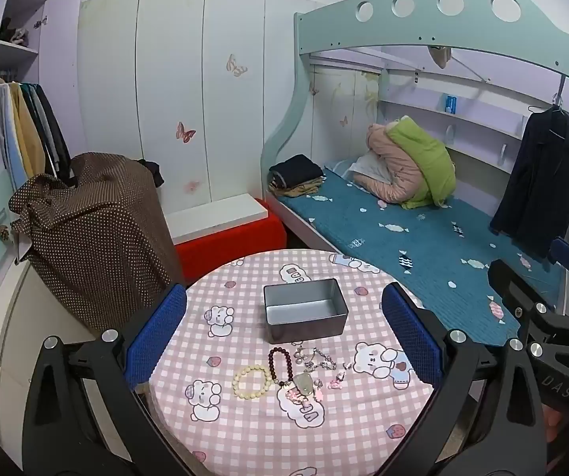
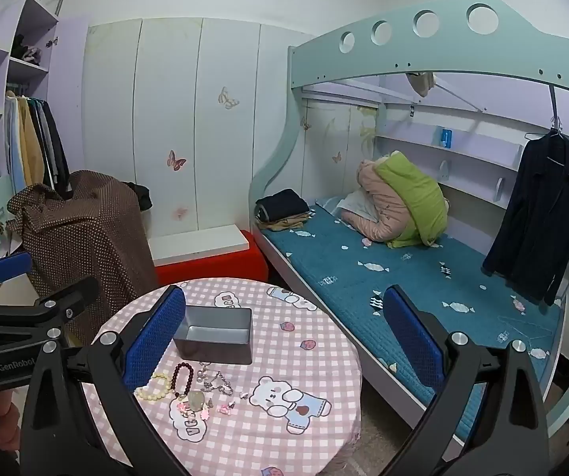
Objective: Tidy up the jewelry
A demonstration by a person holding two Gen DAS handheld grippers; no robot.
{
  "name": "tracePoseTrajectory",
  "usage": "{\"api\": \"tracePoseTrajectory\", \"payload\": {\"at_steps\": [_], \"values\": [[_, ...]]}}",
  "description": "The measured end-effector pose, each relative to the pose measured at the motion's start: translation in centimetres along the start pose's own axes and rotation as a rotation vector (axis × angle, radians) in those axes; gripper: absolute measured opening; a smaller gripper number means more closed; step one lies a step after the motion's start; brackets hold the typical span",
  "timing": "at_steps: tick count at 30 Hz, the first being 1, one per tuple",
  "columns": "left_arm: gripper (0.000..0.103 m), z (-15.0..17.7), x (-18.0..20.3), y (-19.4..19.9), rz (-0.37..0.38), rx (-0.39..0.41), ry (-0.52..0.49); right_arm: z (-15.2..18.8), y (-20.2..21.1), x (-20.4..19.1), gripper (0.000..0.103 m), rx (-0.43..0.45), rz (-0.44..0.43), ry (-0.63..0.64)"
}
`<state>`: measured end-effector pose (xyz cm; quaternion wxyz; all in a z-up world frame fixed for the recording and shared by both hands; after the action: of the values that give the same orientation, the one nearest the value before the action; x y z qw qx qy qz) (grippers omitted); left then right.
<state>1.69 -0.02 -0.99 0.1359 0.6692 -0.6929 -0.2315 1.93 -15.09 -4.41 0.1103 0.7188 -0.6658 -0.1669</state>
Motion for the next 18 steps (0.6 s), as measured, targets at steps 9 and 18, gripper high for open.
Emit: {"api": "tracePoseTrajectory", "payload": {"at_steps": [9, 18], "values": [[0.098, -0.01, -0.01, -0.02, 0.000, 0.003, 0.005, 0.31, -0.01, -0.19, 0.096, 0.004, -0.001, 0.003], [0.098, -0.01, -0.02, 0.00, 0.001, 0.006, 0.007, 0.56, -0.12, -0.31, 0.096, 0.003, -0.002, 0.002]]}}
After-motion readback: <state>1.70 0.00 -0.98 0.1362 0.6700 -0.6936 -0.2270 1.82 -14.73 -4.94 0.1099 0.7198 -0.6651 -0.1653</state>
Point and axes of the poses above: each gripper's, at about its wrist camera, not at the fingertips, and y roughly against the way its jaws point, x to its right, z to its underside, the point moved 2 cm from there along -y, roughly the way its jaws point, and after that the axes turned 6 degrees about -y, right-handed, at the moved point
